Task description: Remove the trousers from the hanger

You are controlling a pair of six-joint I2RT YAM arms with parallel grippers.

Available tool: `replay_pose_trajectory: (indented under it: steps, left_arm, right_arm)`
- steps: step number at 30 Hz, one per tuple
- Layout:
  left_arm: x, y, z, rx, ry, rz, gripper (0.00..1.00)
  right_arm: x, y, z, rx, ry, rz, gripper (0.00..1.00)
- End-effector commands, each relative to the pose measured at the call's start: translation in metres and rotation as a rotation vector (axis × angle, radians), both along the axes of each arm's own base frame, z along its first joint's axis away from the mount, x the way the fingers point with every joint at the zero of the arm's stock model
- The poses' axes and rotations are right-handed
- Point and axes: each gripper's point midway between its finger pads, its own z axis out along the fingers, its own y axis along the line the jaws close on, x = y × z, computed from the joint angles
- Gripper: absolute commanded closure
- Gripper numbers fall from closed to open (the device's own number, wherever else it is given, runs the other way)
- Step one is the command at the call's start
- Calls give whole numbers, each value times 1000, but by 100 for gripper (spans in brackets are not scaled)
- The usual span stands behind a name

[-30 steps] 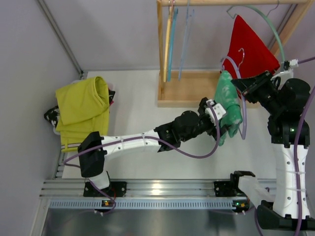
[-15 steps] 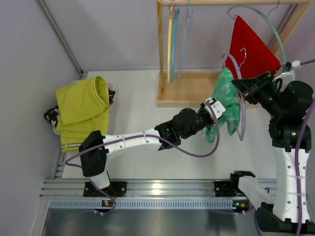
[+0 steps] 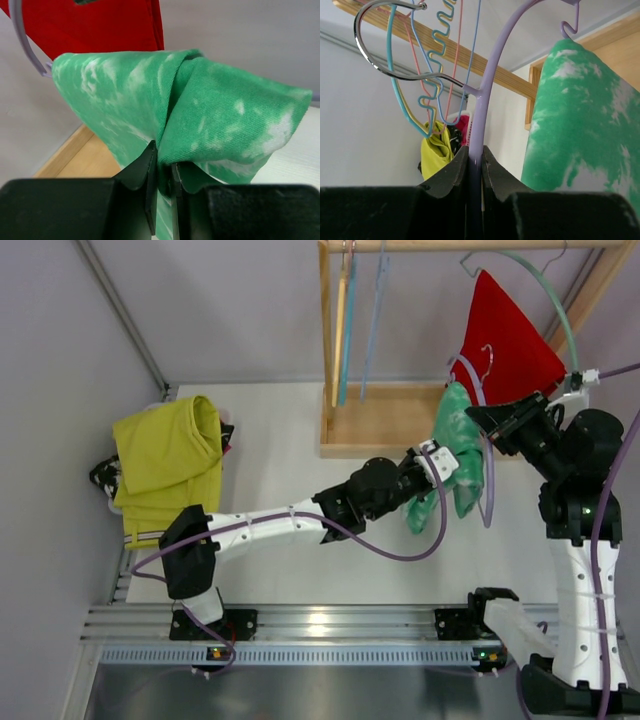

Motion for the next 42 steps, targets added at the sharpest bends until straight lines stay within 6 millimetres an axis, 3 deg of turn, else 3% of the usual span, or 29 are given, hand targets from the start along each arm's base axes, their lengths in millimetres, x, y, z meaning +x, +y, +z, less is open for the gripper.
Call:
replay_pose_trajectory:
  steps: [1,9,13,20,27,36,42]
  left_arm:
    - [4,40,122,-267,-136,68,100]
    - [0,66,188,-394,-179,111,100]
    - [-4,74,203,-425,-187,109,100]
    - [-5,88,226,-455,-226,136,100]
    - [-12,103,258,-502,-277,139,100]
    - [-15,122,280,-547,-295,165,100]
    - [-17,132,278,-536,-275,179,100]
  right_arm:
    - [-5,2,19,-20,-105,19,100]
    - [13,-3,-14,-39,-38,-5,100]
    - [24,-9,-39,-72,10,-30,100]
    - [41,-14,-103,-63,153,-39,100]
    - [52,-19,-137,-78,220,-49,100]
    - [59,-23,-168,-128,265,-46,100]
    - [59,-33,-180,-177,286,-74,100]
